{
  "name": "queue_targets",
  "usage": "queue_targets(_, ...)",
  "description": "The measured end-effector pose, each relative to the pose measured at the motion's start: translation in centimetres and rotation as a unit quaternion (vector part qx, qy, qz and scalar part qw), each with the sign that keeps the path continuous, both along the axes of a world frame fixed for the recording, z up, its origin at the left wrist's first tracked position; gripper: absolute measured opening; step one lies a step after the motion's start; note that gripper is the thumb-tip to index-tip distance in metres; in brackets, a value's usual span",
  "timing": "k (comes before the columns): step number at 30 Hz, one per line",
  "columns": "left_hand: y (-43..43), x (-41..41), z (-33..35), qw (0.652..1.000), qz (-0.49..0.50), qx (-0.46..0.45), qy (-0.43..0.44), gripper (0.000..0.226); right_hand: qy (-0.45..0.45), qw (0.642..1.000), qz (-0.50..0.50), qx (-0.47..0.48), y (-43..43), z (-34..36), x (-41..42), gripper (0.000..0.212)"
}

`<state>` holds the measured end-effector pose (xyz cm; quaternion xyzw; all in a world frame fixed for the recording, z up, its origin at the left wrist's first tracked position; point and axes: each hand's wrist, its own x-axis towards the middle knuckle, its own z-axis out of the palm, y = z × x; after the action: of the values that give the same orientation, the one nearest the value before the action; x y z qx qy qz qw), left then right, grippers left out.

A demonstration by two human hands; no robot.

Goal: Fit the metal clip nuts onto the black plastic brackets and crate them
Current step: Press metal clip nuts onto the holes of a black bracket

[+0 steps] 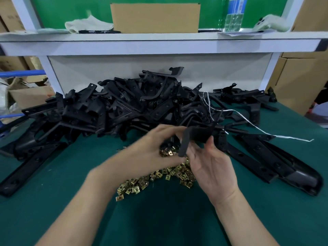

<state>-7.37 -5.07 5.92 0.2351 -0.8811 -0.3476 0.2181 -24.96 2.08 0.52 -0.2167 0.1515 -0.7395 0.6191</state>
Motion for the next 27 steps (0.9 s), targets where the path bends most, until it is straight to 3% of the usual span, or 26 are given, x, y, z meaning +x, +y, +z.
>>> queue_targets(4,1.8,-3.3,-1.5,0.990,0.067,-0.060,0.112,0.023,0.025,1.000,0.000,-0.005,0.1,-0.2,0.3,0.042)
queue_targets(6,2.0,-3.6,-1.7,0.977,0.124,-0.112,0.135,0.026,0.108,0.994,-0.018,0.027,-0.2,-0.1,0.5,0.043)
queue_targets(8,1.6,-3.4,-1.6,0.954,0.172,-0.220,0.113,0.021,0.197,0.978,-0.047,0.048,-0.5,-0.1,1.0,0.044)
queue_targets(10,1.1,-2.9,-1.4,0.905,0.194,-0.377,0.050,0.026,0.270,0.953,-0.123,0.060,-0.7,-0.5,1.0,0.056)
queue_targets(13,0.4,-2.2,-1.6,0.872,0.188,-0.452,-0.008,0.032,0.330,0.917,-0.223,0.025,-0.7,-0.6,0.2,0.060)
queue_targets(16,0.2,-1.7,-2.2,0.880,0.145,-0.452,0.000,0.033,0.366,0.894,-0.260,0.012,-0.9,-0.2,-0.4,0.035)
queue_targets(18,0.0,-1.7,-2.5,0.886,0.130,-0.444,0.023,0.028,0.368,0.899,-0.236,0.009,-0.8,-0.4,-0.4,0.025)
queue_targets(23,-0.3,-1.5,-2.4,0.950,0.167,-0.260,0.054,0.051,0.316,0.931,-0.185,-0.001,-0.9,0.0,-1.1,0.030)
queue_targets(27,-0.4,-0.9,-2.6,0.961,0.169,-0.214,0.043,0.043,0.308,0.941,-0.143,-0.005,-0.9,-0.2,-0.9,0.032)
